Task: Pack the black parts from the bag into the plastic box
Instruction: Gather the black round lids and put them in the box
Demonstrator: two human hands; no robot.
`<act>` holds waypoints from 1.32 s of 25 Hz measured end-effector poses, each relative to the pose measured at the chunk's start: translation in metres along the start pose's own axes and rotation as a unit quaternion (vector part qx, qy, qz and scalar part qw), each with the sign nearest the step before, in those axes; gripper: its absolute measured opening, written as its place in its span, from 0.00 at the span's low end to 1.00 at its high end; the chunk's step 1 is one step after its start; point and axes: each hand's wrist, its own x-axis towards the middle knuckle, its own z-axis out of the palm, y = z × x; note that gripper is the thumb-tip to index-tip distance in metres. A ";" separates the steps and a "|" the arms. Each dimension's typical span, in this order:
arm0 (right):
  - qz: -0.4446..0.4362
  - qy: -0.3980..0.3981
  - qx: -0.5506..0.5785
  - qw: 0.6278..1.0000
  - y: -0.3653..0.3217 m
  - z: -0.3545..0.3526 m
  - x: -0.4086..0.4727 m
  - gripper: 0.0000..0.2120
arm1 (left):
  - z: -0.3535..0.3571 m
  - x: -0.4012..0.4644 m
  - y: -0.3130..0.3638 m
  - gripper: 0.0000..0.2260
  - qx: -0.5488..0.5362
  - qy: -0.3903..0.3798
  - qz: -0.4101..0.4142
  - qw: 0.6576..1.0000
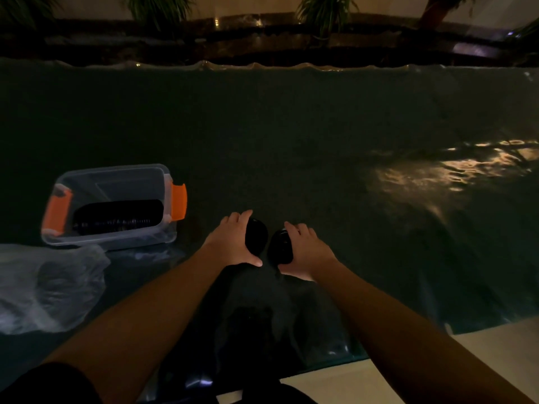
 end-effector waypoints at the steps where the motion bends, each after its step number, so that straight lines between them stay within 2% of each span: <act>1: -0.007 0.010 0.004 1.000 -0.005 -0.006 0.001 0.55 | 0.000 -0.003 -0.002 0.61 -0.006 0.004 0.000 1.000; 5: -0.055 0.043 0.001 0.998 -0.032 -0.028 0.008 0.50 | -0.005 -0.013 -0.008 0.61 0.017 0.030 -0.006 0.999; 9: -0.089 0.068 -0.057 0.992 -0.060 -0.042 0.015 0.48 | -0.008 -0.024 -0.028 0.60 0.005 0.032 -0.032 0.999; 13: -0.033 0.080 -0.120 0.989 -0.074 -0.051 0.019 0.47 | -0.005 -0.031 -0.044 0.51 -0.026 -0.001 -0.003 1.000; 16: -0.007 0.073 -0.116 0.991 -0.072 -0.062 0.020 0.47 | 0.000 -0.030 -0.045 0.45 -0.032 0.004 0.014 0.999; 20: -0.051 0.057 -0.049 0.996 -0.082 -0.060 0.021 0.48 | 0.001 -0.029 -0.044 0.58 -0.145 0.012 -0.025 0.989; 22: -0.073 0.031 -0.047 0.996 -0.092 -0.050 0.024 0.48 | 0.001 -0.030 -0.048 0.61 -0.156 0.017 -0.041 0.987; 28: -0.089 0.001 -0.069 0.994 -0.107 -0.019 0.037 0.48 | 0.004 -0.041 -0.065 0.58 -0.073 0.039 -0.068 0.994; 33: -0.083 0.002 -0.088 0.993 -0.109 -0.008 0.039 0.49 | 0.006 -0.043 -0.067 0.55 -0.104 0.026 -0.058 0.993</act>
